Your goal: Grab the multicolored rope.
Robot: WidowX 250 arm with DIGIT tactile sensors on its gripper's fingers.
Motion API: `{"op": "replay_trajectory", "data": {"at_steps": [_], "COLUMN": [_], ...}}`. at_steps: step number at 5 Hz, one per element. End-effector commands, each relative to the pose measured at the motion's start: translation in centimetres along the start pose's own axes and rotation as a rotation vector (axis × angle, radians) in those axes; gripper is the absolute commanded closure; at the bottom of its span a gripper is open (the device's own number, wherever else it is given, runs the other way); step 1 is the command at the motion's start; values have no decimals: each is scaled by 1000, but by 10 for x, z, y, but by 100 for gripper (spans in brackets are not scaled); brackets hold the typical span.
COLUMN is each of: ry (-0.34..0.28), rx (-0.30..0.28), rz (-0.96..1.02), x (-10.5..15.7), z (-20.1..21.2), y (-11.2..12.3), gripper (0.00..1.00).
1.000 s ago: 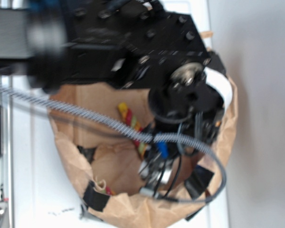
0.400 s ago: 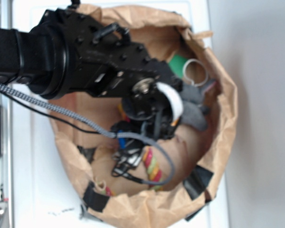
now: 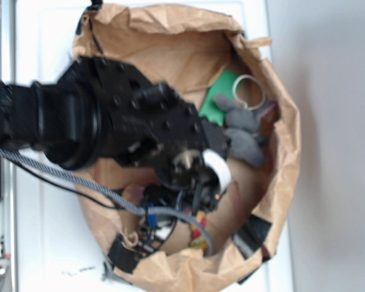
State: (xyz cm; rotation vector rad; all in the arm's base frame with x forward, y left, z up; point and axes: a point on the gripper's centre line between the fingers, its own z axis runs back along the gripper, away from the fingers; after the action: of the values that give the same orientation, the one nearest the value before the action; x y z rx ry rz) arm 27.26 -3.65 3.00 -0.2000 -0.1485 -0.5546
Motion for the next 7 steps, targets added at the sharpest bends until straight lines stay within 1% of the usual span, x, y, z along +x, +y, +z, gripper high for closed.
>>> {"op": "replay_trajectory", "data": {"at_steps": [1, 2, 3, 4, 5, 6, 7], "ry": [-75, -82, -114, -149, -128, -82, -95], "rx": [133, 129, 121, 99, 44, -27, -79], "rz": [-37, -27, -3, 35, 54, 62, 33], "x": [8, 14, 19, 19, 12, 3, -7], "z": [-27, -27, -16, 14, 51, 98, 144], "y": [-27, -24, -15, -4, 8, 30, 33], "gripper": [100, 100, 100, 100, 100, 100, 100]}}
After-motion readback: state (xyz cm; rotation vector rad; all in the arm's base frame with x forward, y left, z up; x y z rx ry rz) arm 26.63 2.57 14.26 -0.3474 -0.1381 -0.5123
